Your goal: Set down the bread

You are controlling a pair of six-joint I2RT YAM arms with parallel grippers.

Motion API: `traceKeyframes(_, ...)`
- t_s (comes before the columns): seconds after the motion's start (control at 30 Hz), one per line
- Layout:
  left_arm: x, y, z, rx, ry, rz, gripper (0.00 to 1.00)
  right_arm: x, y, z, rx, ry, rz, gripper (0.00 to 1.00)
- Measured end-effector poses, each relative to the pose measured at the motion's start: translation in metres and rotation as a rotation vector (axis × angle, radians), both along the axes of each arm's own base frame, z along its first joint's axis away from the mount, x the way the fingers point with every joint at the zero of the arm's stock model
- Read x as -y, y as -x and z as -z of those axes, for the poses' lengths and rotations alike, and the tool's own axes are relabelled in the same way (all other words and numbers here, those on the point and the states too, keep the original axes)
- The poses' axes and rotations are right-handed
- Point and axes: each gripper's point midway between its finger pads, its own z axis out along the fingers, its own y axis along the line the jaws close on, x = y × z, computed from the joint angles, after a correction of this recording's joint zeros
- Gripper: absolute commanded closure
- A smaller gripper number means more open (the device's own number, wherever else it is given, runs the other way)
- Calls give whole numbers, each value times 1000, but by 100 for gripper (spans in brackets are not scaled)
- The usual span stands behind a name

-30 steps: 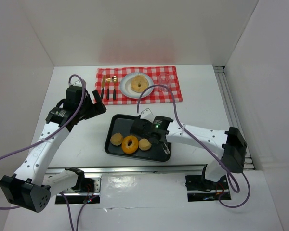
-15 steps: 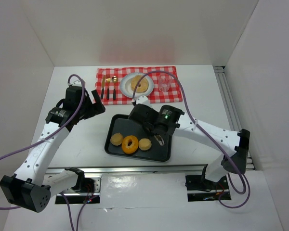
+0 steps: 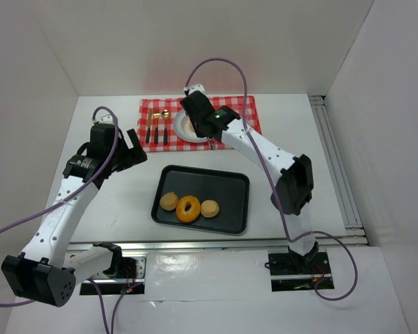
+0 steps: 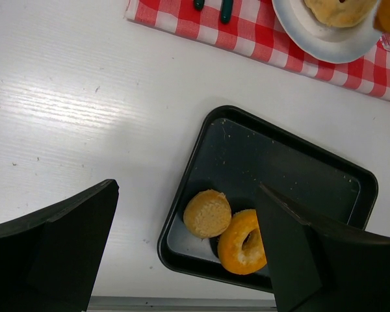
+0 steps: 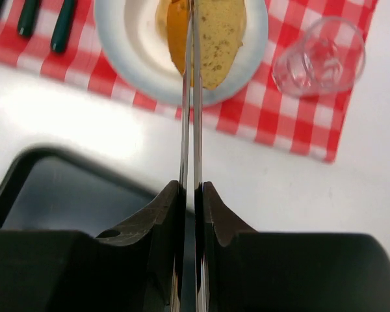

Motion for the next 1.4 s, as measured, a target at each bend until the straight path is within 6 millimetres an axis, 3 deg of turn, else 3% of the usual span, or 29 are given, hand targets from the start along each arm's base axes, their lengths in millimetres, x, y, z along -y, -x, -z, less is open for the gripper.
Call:
traceKeyframes(0.17,-1,0,0,0,-2,0,1,-9,-49,49,-7,17,25,85)
traceKeyframes(0.23,-1,0,0,0,-3,1,1,-13,-58,68,-25,17,22,81)
traceKeyframes(0.33,-1,0,0,-1,-4,1,1,-23,-64,85,-39,9,11,66)
traceKeyframes(0.37,-1,0,0,0,-4,1,1,-24,-64,89,-44,9,8,57)
traceKeyframes(0.43,-1,0,0,0,-4,2,1,-27,-62,91,-47,9,2,55)
traceKeyframes(0.53,-1,0,0,0,-5,2,1,-31,-62,86,-34,-10,-5,49)
traceKeyframes(0.7,-1,1,1,-6,-7,2,1,-33,-57,67,-15,-45,-19,49)
traceKeyframes(0.97,-5,3,2,-15,-27,2,1,-17,-42,1,103,-108,8,49)
traceKeyframes(1.1,-9,1,-6,0,-38,-11,1,19,-22,-28,164,-147,57,46)
traceKeyframes(1.17,-11,0,-10,9,-39,-15,1,54,-16,-36,195,-172,125,45)
traceKeyframes(1.27,-13,-1,-13,14,-41,-18,1,138,-13,-31,245,-184,320,45)
traceKeyframes(1.4,-16,0,-11,7,-55,-15,1,241,-7,15,266,-161,585,42)
